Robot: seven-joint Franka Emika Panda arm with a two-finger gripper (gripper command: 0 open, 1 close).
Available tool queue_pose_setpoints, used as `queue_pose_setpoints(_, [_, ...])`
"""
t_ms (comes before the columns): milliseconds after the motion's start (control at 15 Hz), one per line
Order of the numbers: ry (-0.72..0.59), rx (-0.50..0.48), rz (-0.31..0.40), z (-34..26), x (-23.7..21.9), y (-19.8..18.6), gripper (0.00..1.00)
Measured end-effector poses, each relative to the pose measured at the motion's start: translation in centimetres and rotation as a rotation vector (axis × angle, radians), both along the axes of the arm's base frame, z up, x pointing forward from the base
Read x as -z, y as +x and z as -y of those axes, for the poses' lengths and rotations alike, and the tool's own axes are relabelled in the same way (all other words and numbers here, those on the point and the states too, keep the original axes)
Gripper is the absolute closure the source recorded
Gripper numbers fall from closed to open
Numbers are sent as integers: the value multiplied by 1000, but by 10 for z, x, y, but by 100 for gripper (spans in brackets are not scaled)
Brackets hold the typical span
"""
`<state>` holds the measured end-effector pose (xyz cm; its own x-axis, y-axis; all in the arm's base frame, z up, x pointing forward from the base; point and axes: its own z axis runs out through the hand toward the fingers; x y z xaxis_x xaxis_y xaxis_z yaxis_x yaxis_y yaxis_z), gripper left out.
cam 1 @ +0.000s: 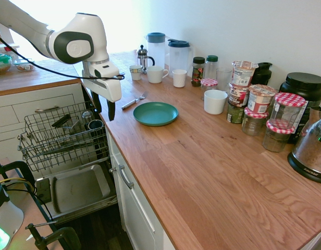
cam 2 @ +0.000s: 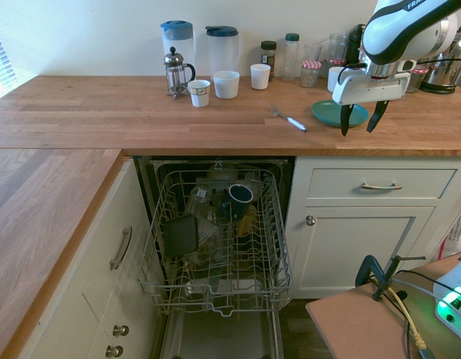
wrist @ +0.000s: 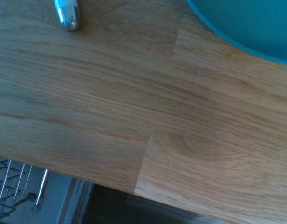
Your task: Put the fork in the dishwasher
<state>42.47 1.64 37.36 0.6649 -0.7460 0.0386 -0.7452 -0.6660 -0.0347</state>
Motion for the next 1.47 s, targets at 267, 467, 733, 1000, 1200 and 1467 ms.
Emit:
queue_pose_setpoints(267, [-1,11,26,-4,-6,6,0])
queue_pose_setpoints(467, [-2,2,89,-26,-14,20,0])
queue_pose_setpoints(733, [-4,-44,192,-61,-22,56,0])
queue_pose_setpoints(1000, [-20,-96,244,-73,-19,103,0])
queue_pose_setpoints(1200, [-16,-151,253,-86,-13,136,0])
queue_pose_setpoints(1467, [-7,-238,236,-90,6,172,0])
